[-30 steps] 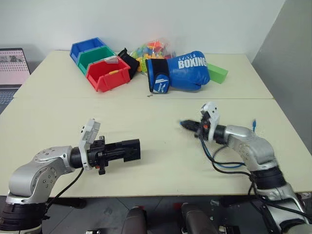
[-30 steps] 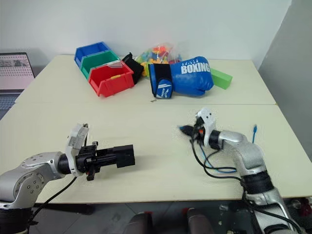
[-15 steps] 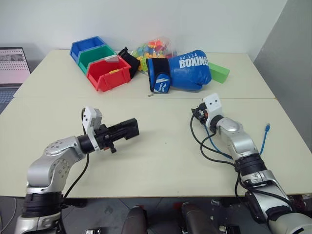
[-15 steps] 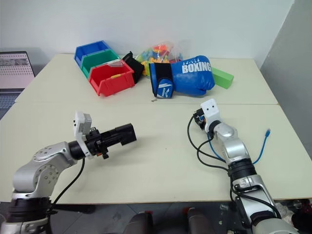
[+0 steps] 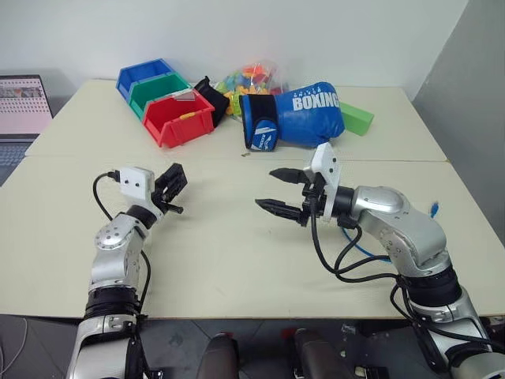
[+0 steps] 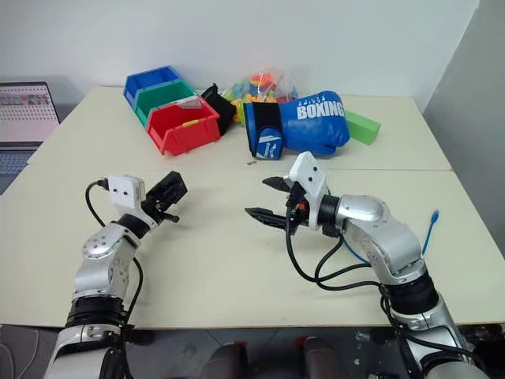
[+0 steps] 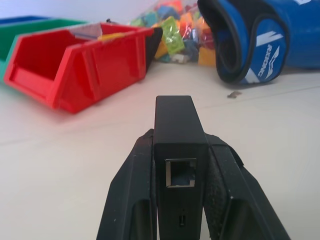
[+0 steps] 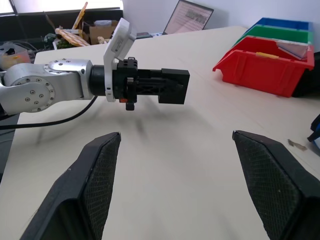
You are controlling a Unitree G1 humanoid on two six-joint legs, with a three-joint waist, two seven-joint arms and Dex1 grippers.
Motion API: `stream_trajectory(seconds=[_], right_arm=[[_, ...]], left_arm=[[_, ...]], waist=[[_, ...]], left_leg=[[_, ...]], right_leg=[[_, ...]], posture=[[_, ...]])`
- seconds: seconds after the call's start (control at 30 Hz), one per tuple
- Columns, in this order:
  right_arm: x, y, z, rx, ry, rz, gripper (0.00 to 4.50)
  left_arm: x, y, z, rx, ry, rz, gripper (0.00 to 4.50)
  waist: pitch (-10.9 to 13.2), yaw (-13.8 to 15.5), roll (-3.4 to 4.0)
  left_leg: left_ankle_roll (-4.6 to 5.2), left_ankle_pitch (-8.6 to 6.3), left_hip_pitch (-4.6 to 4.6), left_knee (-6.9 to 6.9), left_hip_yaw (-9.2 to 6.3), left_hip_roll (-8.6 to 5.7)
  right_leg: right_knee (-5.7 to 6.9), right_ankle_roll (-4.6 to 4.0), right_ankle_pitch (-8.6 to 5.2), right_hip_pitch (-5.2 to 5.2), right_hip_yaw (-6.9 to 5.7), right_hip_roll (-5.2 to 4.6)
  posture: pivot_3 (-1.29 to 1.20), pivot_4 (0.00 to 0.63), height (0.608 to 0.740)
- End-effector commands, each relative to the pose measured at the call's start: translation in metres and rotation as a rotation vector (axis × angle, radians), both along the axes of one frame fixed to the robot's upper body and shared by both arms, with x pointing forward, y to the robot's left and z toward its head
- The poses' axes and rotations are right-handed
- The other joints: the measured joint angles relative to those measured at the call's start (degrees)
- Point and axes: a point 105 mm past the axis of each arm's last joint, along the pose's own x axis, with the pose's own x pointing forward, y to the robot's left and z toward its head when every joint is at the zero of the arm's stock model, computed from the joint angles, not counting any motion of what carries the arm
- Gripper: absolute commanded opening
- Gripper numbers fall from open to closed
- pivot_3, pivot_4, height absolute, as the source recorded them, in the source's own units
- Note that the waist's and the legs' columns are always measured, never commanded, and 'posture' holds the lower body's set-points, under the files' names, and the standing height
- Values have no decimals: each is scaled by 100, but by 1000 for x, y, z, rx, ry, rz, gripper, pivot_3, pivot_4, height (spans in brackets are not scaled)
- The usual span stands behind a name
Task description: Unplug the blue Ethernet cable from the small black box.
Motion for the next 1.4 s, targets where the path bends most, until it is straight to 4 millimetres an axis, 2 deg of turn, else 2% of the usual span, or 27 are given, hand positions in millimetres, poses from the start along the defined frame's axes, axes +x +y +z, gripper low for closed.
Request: stream_trajectory(seconds=[0.03,0.13,0.17,0.2,0.4,0.57,0.67,0.73,0.83,0.93,1.07,1.23,1.4], right_arm=[[-1,3,11,-20,-65,-4,3785],[-2,4,8,-37,-69,-8,3785],[-2,5,7,-40,-69,-9,3848],[-2,4,6,-44,-69,-9,3848],[-4,4,3,-51,-63,-16,3848],[-4,0,-4,-62,-50,-41,3848],[-5,-6,-10,-68,-38,-62,3848],[-6,-20,-14,-76,-22,-92,3848],[-9,-41,-17,-94,-9,-105,3848],[-13,-61,-13,-112,2,-101,3848],[-18,-85,-7,-134,23,-101,3848],[-21,-100,4,-127,33,-102,3848],[-20,-106,3,-136,36,-115,3848]], left_arm=[[4,1,4,22,-37,8,783],[3,3,-4,18,-13,13,783],[2,3,-6,12,-7,13,1344],[1,3,-7,18,-6,10,1598],[-10,6,-11,24,17,8,2893],[-26,18,-13,56,98,53,3891],[-42,19,-6,71,113,26,3891],[-61,23,-1,145,161,-14,3891],[-78,30,5,257,222,-38,3891],[-88,34,18,292,245,-79,3891],[-100,29,34,288,290,-192,3891],[-111,24,44,295,336,-282,3891],[-111,24,54,291,304,-300,3891]], waist=[[0,-1,0],[0,-1,0],[0,-2,-1],[0,-2,0],[0,-7,0],[0,-17,-1],[0,-37,-1],[0,-45,-2],[2,-64,-4],[5,-47,0],[9,-57,-5],[12,-78,-1],[13,-95,-1]], left_leg=[[0,0,0,0,0,0],[0,0,0,-1,0,0],[0,0,0,-1,0,0],[0,0,1,-1,0,1],[0,0,1,-1,0,1],[0,0,1,-2,-2,3],[0,0,1,-3,-3,4],[-1,0,1,-3,-2,4],[-1,0,2,-7,-5,5],[-1,0,4,-6,-5,3],[0,0,7,-7,-2,5],[0,0,10,-10,-1,7],[0,-1,10,-11,-1,7]], right_leg=[[0,0,0,0,-1,0],[0,0,0,0,-2,1],[0,0,0,0,-2,1],[0,0,0,0,-2,1],[1,0,0,0,-3,1],[1,1,0,0,-1,1],[1,2,-2,0,5,1],[1,3,-3,0,10,0],[-3,9,-8,0,16,-2],[-4,22,-16,1,16,-4],[-5,22,-18,1,15,-2],[-5,19,-20,1,17,-1],[-5,18,-20,-1,18,-1]], posture=[[0,150,740],[0,150,740],[0,150,740],[0,150,740],[0,150,740],[0,150,740],[0,150,740],[0,150,740],[0,150,740],[0,150,740],[0,150,740],[0,150,740],[0,150,740]])
